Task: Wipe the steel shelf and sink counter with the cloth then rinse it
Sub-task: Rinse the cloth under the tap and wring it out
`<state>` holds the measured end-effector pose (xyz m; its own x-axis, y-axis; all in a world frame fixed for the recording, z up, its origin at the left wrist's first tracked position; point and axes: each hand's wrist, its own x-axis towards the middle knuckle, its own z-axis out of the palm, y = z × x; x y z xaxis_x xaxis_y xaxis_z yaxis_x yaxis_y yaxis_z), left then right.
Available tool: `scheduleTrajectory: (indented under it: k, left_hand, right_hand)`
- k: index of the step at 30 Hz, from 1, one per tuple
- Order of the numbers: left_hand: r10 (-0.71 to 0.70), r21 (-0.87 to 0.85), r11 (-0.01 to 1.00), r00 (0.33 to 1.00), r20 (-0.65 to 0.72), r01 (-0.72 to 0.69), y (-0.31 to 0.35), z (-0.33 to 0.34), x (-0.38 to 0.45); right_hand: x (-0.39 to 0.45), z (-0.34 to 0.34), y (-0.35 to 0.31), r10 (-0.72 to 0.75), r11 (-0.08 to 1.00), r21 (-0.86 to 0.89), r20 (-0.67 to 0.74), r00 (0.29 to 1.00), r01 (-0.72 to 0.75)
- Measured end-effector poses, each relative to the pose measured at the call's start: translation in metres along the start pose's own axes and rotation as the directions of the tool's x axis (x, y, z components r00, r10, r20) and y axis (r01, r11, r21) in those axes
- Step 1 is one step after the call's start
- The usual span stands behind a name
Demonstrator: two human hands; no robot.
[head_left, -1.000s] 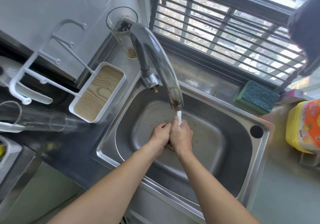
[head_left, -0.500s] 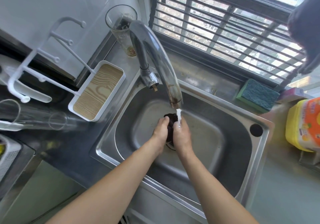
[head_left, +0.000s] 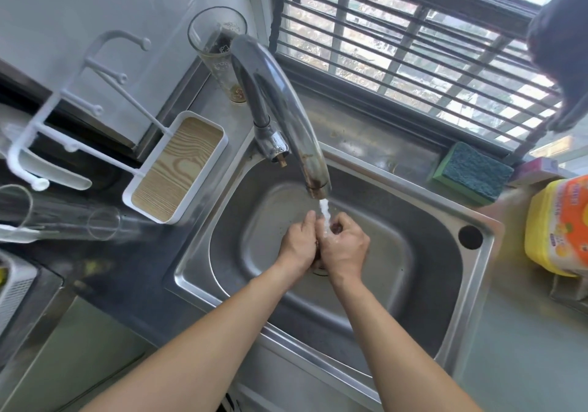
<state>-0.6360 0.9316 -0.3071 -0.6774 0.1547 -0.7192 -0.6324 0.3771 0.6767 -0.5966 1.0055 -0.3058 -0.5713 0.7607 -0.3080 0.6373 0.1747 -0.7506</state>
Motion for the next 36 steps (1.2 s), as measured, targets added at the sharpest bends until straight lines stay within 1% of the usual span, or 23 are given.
scheduleTrajectory:
  k: [3, 6, 8, 10, 11, 12, 13, 14, 15, 16, 17, 19, 21, 24, 26, 27, 28, 30, 31, 32, 34, 35, 36]
  left_hand:
    - [0.010, 0.086, 0.996, 1.000, 0.007, -0.010, -0.001, -0.002, -0.002]
    - [0.060, 0.168, 0.984, 0.998, 0.005, -0.060, 0.001, -0.006, -0.001]
    - [0.157, 0.237, 0.960, 0.987, -0.021, -0.148, 0.000, -0.006, 0.000]
    - [0.254, 0.315, 0.924, 0.963, -0.092, -0.214, -0.002, -0.008, 0.002]
    - [0.237, 0.311, 0.933, 0.959, -0.156, -0.180, -0.003, -0.010, 0.003]
    - [0.138, 0.236, 0.968, 0.966, -0.217, -0.086, -0.002, -0.013, 0.005]
    - [-0.054, 0.054, 0.996, 0.973, -0.224, 0.067, 0.003, -0.015, 0.006]
    - [-0.280, -0.166, 0.952, 0.951, -0.133, 0.257, 0.005, -0.017, 0.006]
    - [-0.411, -0.299, 0.872, 0.912, -0.019, 0.387, 0.007, -0.019, 0.004]
    - [-0.431, -0.318, 0.846, 0.900, 0.064, 0.427, 0.009, -0.018, 0.002]
    - [-0.402, -0.276, 0.867, 0.910, 0.104, 0.415, 0.010, -0.017, 0.001]
    - [-0.300, -0.165, 0.935, 0.949, 0.100, 0.313, 0.011, -0.012, 0.003]
    - [-0.207, -0.094, 0.973, 0.976, 0.070, 0.213, 0.011, -0.006, 0.008]
    - [-0.158, -0.078, 0.984, 0.987, 0.006, 0.158, 0.006, -0.003, 0.014]
    - [-0.171, -0.176, 0.972, 0.982, -0.082, 0.155, 0.002, -0.002, 0.013]
    - [-0.179, -0.207, 0.968, 0.971, -0.159, 0.144, -0.001, -0.004, 0.014]
    - [-0.184, -0.217, 0.968, 0.948, -0.261, 0.128, -0.003, -0.006, 0.016]
    - [-0.243, -0.266, 0.956, 0.853, -0.463, 0.128, -0.004, -0.015, 0.014]
    - [-0.297, -0.318, 0.937, 0.818, -0.492, 0.148, -0.003, -0.018, 0.014]
    - [-0.340, -0.397, 0.903, 0.836, -0.431, 0.163, -0.003, -0.018, 0.015]
    - [-0.380, -0.473, 0.839, 0.912, -0.155, 0.270, 0.000, -0.013, 0.014]
    - [-0.388, -0.448, 0.833, 0.920, -0.053, 0.325, 0.002, -0.011, 0.011]
    - [-0.384, -0.402, 0.844, 0.923, 0.010, 0.355, 0.001, -0.009, 0.010]
  right_hand:
    - [0.004, -0.004, 0.003, 0.074, 0.996, -0.063, 0.064, 0.995, -0.070]
    - [0.008, -0.005, 0.002, 0.183, 0.982, -0.059, 0.094, 0.979, -0.178]
    - [0.012, -0.004, 0.000, 0.291, 0.956, -0.005, 0.114, 0.950, -0.292]
    - [0.015, -0.002, -0.001, 0.376, 0.912, 0.125, 0.128, 0.917, -0.392]
    - [0.016, -0.001, -0.002, 0.397, 0.892, 0.179, 0.130, 0.909, -0.415]
    - [0.016, 0.000, -0.004, 0.400, 0.880, 0.224, 0.126, 0.908, -0.418]
    - [0.015, 0.000, -0.005, 0.394, 0.872, 0.265, 0.123, 0.911, -0.412]
    - [0.014, 0.000, -0.006, 0.386, 0.861, 0.304, 0.129, 0.913, -0.407]
    - [0.013, -0.001, -0.007, 0.379, 0.848, 0.338, 0.152, 0.913, -0.408]
    - [0.012, 0.000, -0.006, 0.357, 0.847, 0.350, 0.180, 0.916, -0.399]
    - [0.011, 0.001, -0.005, 0.313, 0.871, 0.326, 0.207, 0.927, -0.368]
    - [0.005, 0.004, -0.003, 0.190, 0.950, 0.199, 0.244, 0.951, -0.240]
    - [-0.002, 0.008, 0.001, 0.101, 0.985, 0.116, 0.235, 0.967, -0.131]
    - [-0.008, 0.009, 0.002, 0.049, 0.993, 0.099, 0.188, 0.981, -0.069]
    - [-0.003, 0.006, 0.003, 0.118, 0.986, 0.098, 0.135, 0.984, -0.132]
    - [0.001, 0.003, 0.003, 0.181, 0.975, 0.122, 0.072, 0.981, -0.188]
    - [0.006, -0.001, 0.004, 0.246, 0.957, 0.160, -0.004, 0.969, -0.243]
    - [0.012, -0.005, 0.005, 0.344, 0.922, 0.228, -0.109, 0.932, -0.314]
    - [0.014, -0.005, 0.005, 0.365, 0.909, 0.256, -0.112, 0.924, -0.328]
    - [0.012, -0.004, 0.004, 0.364, 0.900, 0.285, -0.070, 0.929, -0.331]
    - [0.007, 0.001, 0.003, 0.326, 0.878, 0.328, 0.128, 0.937, -0.350]
    - [0.004, 0.004, 0.001, 0.306, 0.868, 0.316, 0.266, 0.914, -0.383]
    - [0.002, 0.006, 0.000, 0.295, 0.861, 0.285, 0.397, 0.870, -0.422]
